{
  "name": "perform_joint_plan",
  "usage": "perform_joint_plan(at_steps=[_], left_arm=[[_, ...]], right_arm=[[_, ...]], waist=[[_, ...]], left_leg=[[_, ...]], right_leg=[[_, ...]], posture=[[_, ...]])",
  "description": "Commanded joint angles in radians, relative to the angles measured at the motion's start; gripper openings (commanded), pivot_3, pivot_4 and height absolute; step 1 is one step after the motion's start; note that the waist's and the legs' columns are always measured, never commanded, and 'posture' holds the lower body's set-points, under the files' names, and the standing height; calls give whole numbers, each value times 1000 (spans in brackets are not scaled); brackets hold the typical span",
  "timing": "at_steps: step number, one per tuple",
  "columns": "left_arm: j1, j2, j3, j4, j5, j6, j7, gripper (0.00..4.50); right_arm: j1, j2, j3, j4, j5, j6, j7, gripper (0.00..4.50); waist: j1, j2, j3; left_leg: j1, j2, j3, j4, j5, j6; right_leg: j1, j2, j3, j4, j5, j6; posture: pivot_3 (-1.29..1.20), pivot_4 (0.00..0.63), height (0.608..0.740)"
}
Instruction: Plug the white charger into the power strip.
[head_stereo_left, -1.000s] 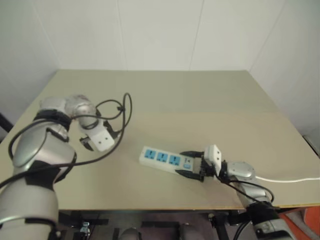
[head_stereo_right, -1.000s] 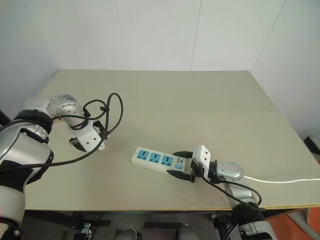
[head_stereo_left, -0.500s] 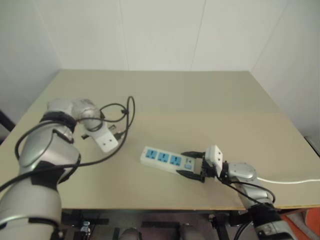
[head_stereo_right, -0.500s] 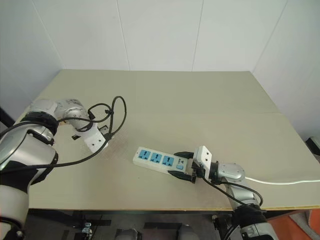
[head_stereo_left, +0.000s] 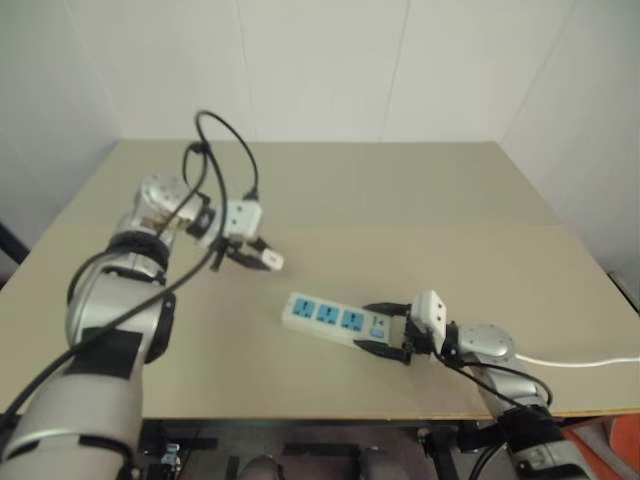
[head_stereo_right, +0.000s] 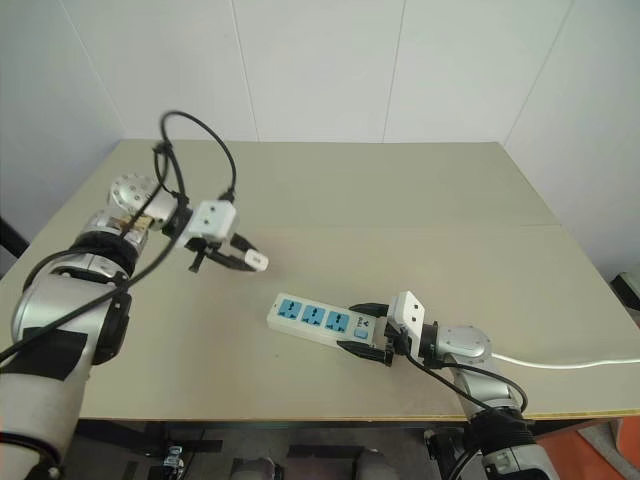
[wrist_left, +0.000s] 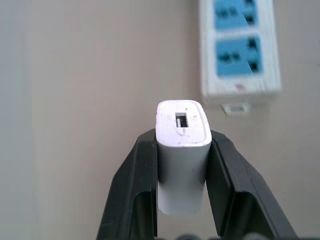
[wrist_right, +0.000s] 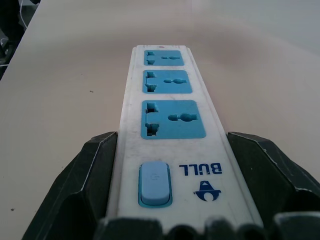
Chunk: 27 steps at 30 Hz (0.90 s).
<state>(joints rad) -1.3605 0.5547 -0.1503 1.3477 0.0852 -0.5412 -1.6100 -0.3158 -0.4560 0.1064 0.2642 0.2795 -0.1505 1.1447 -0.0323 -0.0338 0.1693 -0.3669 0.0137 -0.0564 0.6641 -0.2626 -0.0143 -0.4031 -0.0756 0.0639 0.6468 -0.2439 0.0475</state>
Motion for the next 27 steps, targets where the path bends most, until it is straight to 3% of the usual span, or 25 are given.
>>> perform_joint_plan(at_steps=[1, 6, 14, 18, 23, 27], left_arm=[[-30, -18, 170, -73, -215, 130, -4, 975], [95, -94, 348, -221, -406, 414, 48, 975], [550, -174, 301, -911, -579, 812, 135, 975], [614, -183, 316, -1054, -653, 955, 241, 975], [666, -181, 319, -1159, -716, 1037, 309, 975], [719, -145, 285, -1244, -780, 1146, 282, 975]], right_arm=[[21, -9, -3, 11, -12, -1, -5, 3365], [7, 1, 9, 30, -14, -15, 10, 3365], [-74, 7, 50, 132, -33, -41, 86, 3365], [-101, 17, 75, 194, -56, -83, 114, 3365], [-120, 31, 89, 245, -65, -121, 136, 3365], [-134, 43, 95, 281, -69, -144, 152, 3365]], waist=[[0, 0, 0], [-5, 4, -2], [-26, 9, -5], [-25, 9, -6], [-33, 10, -6], [-37, 10, -6]], left_leg=[[0, 0, 0, 0, 0, 0], [0, 0, -1, 1, 0, 0], [0, 1, -2, 2, 0, 0], [1, 1, -2, 4, 0, 0], [17, 1, -1, -1, 0, 0], [17, 1, -1, -1, 0, 0]], right_leg=[[0, 0, 0, 0, 0, 0], [1, 0, -2, 0, 0, 0], [0, 1, -1, 1, 0, 0], [2, 0, -1, -1, 0, 0], [16, 1, 0, -6, 0, 0], [16, 1, 0, -5, 0, 0]], posture=[[0, 150, 740], [0, 150, 740], [0, 150, 740], [0, 150, 740], [0, 150, 740], [0, 150, 740]])
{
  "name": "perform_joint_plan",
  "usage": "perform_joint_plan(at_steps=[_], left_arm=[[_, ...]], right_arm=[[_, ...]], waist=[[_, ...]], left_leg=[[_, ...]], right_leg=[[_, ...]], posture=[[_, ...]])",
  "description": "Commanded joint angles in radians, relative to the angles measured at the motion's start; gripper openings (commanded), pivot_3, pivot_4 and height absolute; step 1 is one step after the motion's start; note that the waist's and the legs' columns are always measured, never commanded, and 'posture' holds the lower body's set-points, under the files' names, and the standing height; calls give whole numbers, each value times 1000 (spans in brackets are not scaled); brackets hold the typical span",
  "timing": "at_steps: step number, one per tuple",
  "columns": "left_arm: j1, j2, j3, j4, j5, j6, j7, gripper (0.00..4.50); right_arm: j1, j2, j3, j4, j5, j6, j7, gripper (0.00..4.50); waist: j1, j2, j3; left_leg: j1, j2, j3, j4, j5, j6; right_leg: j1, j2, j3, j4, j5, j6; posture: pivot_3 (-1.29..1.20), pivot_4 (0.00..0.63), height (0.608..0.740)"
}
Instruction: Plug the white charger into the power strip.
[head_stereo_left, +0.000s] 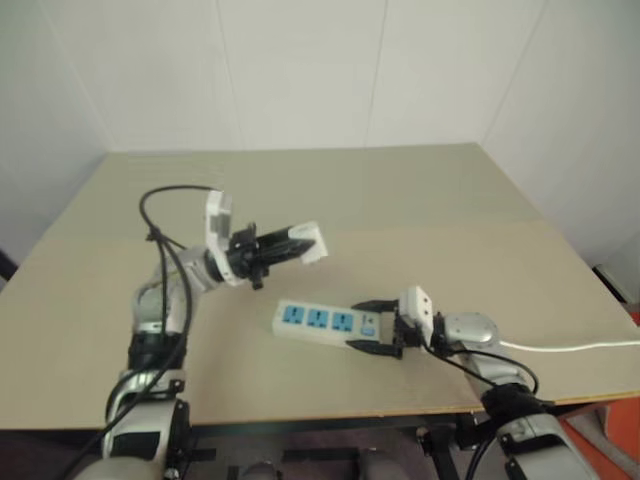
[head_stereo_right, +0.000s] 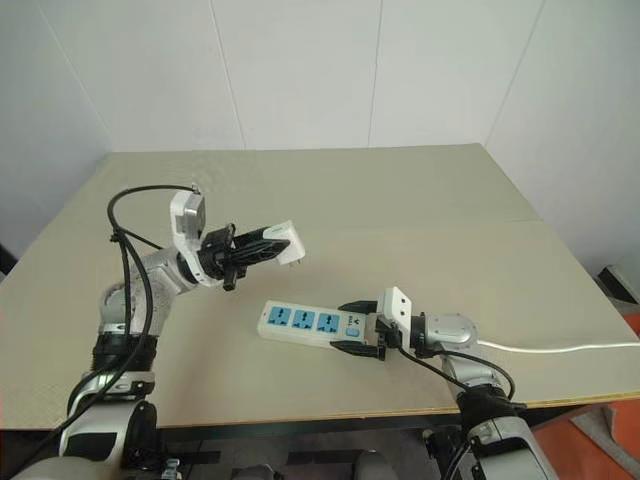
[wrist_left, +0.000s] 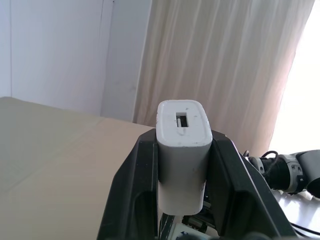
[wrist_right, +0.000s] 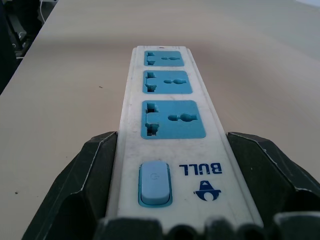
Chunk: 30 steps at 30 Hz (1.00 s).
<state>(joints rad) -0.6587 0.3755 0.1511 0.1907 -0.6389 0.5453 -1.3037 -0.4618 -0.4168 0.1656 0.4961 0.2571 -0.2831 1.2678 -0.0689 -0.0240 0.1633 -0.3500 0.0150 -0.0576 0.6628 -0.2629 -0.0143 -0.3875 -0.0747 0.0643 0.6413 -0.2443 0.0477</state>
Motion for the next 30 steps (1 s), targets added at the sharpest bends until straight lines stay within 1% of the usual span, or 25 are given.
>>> perform_joint_plan(at_steps=[1, 3, 7, 10, 14, 17, 20, 26, 30], left_arm=[[35, 49, -33, -103, -72, 92, -45, 975], [66, 68, -64, -127, -77, 109, -74, 975], [109, 63, -136, -135, 2, -19, -97, 975], [112, 59, -170, -93, 21, -71, -142, 975], [95, 40, -228, -5, 103, -225, -203, 975], [47, 17, -243, 88, 145, -301, -216, 975], [8, 7, -267, 191, 210, -428, -247, 975], [-68, -23, -259, 347, 236, -507, -281, 975], [-78, -34, -258, 380, 245, -525, -300, 975]], right_arm=[[7, 7, 38, 58, -47, -15, 33, 3365], [-3, 14, 41, 75, -49, -23, 41, 3365], [-24, 27, 42, 105, -56, -37, 45, 3365], [-34, 35, 42, 119, -58, -44, 47, 3365], [-36, 45, 44, 112, -56, -38, 52, 3365], [-33, 41, 48, 93, -53, -23, 63, 3365], [-39, 35, 49, 87, -49, -2, 75, 3365], [-79, 28, 58, 107, -57, 60, 110, 3365], [-98, 31, 58, 137, -67, 52, 108, 3365]], waist=[[-2, 0, 0], [-2, 0, 0], [-2, 0, -1], [-4, 0, -1], [-7, -1, -1], [-6, -1, -1], [-6, -1, -1], [-5, -1, -1], [-6, -1, -1]], left_leg=[[0, 0, 0, 0, 0, 0], [0, 0, 0, 0, 0, 0], [2, 0, 0, 0, 0, 0], [2, 1, 1, -1, 0, 0], [3, 1, 2, -2, 0, 0], [3, 1, 2, -2, 0, 0], [3, 1, 2, -2, 0, 0], [2, 1, 2, -2, 0, 1], [1, 1, 2, -2, 0, 1]], right_leg=[[0, 0, 0, 0, 0, 0], [0, 0, 0, 0, 0, 0], [1, 0, 0, 0, 0, 0], [1, 1, 1, 0, 0, 0], [1, 2, 2, 0, 0, -1], [1, 2, 2, 0, 0, -1], [0, 2, 2, 0, 0, -1], [0, 2, 3, -1, 0, -1], [-1, 2, 3, -1, 0, -1]], posture=[[0, 150, 740], [0, 150, 740], [0, 150, 740], [0, 150, 740], [0, 150, 740], [0, 150, 740], [0, 150, 740], [0, 150, 740], [0, 150, 740]])
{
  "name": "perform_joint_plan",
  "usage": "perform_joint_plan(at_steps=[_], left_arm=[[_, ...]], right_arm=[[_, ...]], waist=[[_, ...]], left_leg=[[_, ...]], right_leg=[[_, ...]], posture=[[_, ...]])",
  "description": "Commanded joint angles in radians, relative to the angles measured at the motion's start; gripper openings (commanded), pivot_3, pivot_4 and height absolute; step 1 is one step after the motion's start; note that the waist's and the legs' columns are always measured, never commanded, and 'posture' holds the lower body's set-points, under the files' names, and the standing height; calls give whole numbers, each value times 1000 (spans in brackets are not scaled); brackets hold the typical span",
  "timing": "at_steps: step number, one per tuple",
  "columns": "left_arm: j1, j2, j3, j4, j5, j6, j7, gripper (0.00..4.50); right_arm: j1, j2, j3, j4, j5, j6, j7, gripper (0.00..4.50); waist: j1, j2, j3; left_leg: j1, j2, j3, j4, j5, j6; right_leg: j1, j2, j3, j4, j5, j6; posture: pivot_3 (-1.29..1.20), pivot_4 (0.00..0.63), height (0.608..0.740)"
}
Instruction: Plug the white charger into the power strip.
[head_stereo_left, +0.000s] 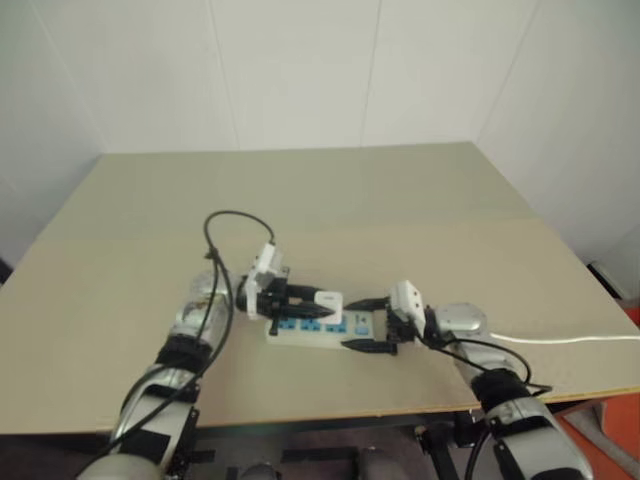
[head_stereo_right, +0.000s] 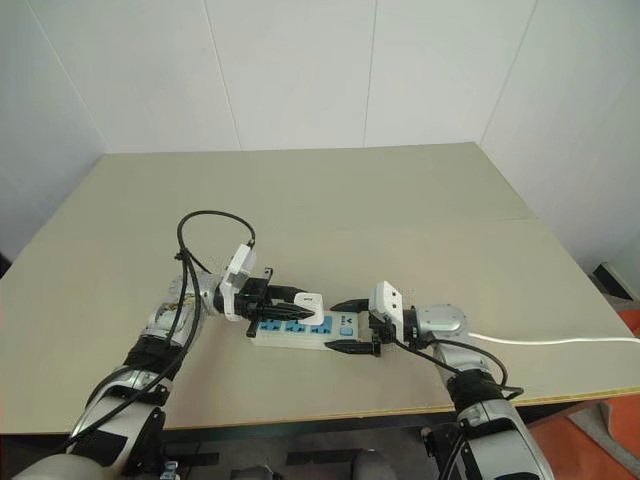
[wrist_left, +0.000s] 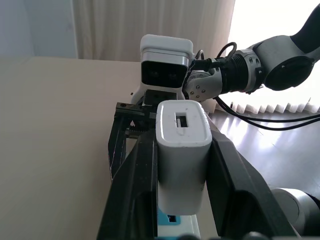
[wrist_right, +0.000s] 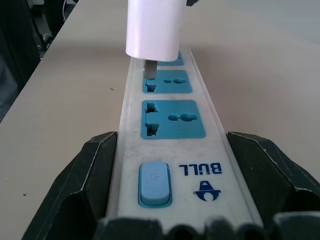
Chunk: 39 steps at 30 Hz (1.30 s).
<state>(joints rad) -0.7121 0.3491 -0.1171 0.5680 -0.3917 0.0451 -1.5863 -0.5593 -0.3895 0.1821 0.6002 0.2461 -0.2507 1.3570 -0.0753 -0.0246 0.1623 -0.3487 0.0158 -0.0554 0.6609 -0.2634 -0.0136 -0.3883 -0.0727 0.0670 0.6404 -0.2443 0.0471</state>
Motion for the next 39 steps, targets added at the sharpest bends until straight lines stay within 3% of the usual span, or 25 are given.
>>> perform_joint_plan(at_steps=[1, 39], left_arm=[[-24, -10, 11, 6, -1, -28, -19, 975], [-31, -65, -29, 237, 103, -261, -28, 975]], right_arm=[[-2, 4, 42, 38, -56, 18, 20, 3365], [11, 8, 46, 40, -75, -11, 20, 3365]], waist=[[0, 0, 0], [0, 0, 0]], left_leg=[[0, 0, 0, 0, 0, 0], [2, 0, 0, 0, 0, 1]], right_leg=[[0, 0, 0, 0, 0, 0], [1, 1, 0, 0, 0, 0]], posture=[[0, 150, 740], [0, 150, 740]])
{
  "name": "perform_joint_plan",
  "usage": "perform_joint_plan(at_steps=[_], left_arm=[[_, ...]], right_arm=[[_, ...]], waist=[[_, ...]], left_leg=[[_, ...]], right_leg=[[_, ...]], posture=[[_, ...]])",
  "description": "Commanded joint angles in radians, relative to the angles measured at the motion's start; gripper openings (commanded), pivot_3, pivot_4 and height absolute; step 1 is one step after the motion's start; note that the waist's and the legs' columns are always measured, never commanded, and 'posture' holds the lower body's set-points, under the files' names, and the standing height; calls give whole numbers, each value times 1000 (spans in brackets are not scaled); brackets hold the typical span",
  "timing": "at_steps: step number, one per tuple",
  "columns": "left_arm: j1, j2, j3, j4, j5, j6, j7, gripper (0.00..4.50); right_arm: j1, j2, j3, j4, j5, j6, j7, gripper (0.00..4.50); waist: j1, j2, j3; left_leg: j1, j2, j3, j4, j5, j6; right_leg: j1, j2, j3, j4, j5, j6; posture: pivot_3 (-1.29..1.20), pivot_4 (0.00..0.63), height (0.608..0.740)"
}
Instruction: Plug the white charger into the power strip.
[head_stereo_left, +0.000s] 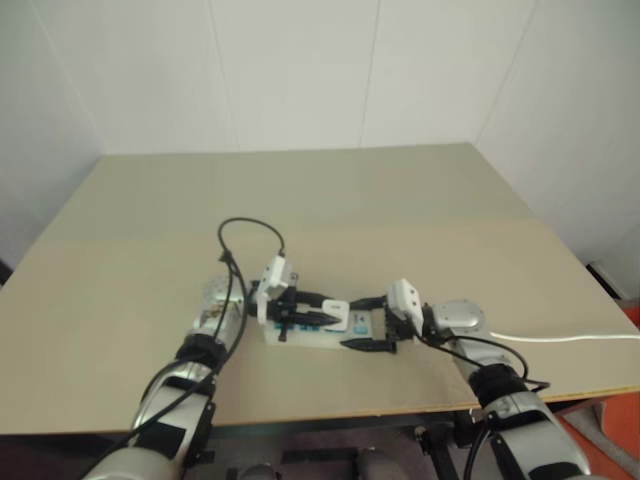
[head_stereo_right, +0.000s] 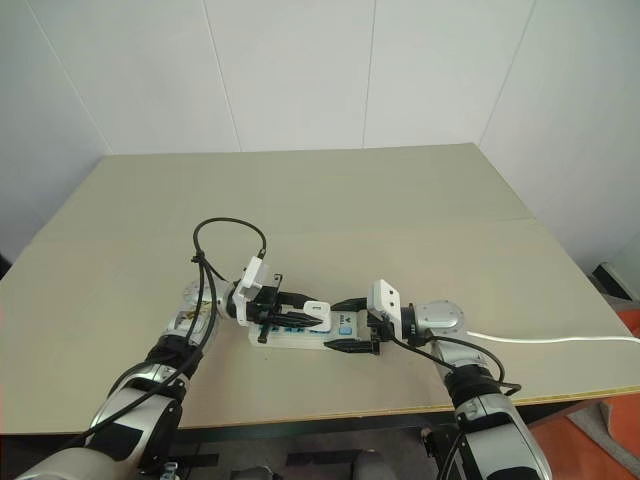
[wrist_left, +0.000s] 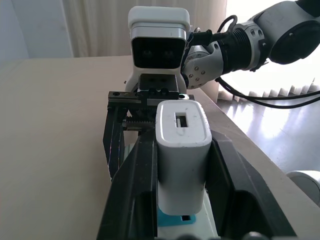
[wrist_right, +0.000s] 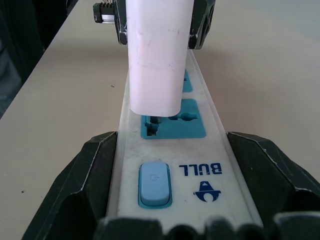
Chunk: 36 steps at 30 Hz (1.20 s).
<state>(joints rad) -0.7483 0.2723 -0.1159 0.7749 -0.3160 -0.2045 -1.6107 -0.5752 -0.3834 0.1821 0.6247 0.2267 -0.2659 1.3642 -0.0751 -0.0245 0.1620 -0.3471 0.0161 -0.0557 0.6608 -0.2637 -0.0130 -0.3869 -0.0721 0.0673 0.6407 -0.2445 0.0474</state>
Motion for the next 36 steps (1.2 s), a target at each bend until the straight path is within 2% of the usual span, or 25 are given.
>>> perform_joint_plan(at_steps=[1, 10, 15, 27, 29, 36], left_arm=[[6, 13, -35, 32, 24, -11, -4, 975], [-19, 39, -93, 135, 53, -101, -4, 975], [-27, 29, -75, 183, 68, -136, -4, 975], [-12, 51, -84, 197, 107, -58, 43, 975], [-9, 56, -89, 183, 108, 1, 44, 975], [35, 62, -108, 134, 141, -27, 89, 975]], right_arm=[[27, 2, 46, 15, -56, 4, 14, 3365], [26, 1, 47, 12, -60, -1, 20, 3365], [27, -1, 47, 11, -60, -1, 20, 3365], [27, 0, 52, 19, -71, -15, 11, 3365], [26, 2, 54, 24, -74, -20, 9, 3365], [20, 7, 56, 37, -80, -36, 5, 3365]], waist=[[0, 0, 0], [0, 0, -1], [1, 0, -1], [2, 0, -5], [2, 0, -6], [2, 0, -13]], left_leg=[[0, 0, 0, 0, 0, 0], [0, 1, 0, 0, -1, 1], [1, 0, 0, 0, -1, 1], [1, 0, 0, 0, -1, 2], [2, 1, 0, 0, -1, 2], [3, 1, 0, -1, -1, 2]], right_leg=[[0, 0, 0, 0, 0, 0], [0, 1, 0, 0, 0, 0], [1, 1, 0, 0, 0, 1], [1, 1, 0, 0, -3, 5], [2, 1, 0, 0, -3, 5], [2, 1, 1, 0, -3, 6]], posture=[[0, 150, 740], [0, 150, 740], [0, 150, 740], [0, 150, 740], [0, 150, 740], [0, 150, 740]])
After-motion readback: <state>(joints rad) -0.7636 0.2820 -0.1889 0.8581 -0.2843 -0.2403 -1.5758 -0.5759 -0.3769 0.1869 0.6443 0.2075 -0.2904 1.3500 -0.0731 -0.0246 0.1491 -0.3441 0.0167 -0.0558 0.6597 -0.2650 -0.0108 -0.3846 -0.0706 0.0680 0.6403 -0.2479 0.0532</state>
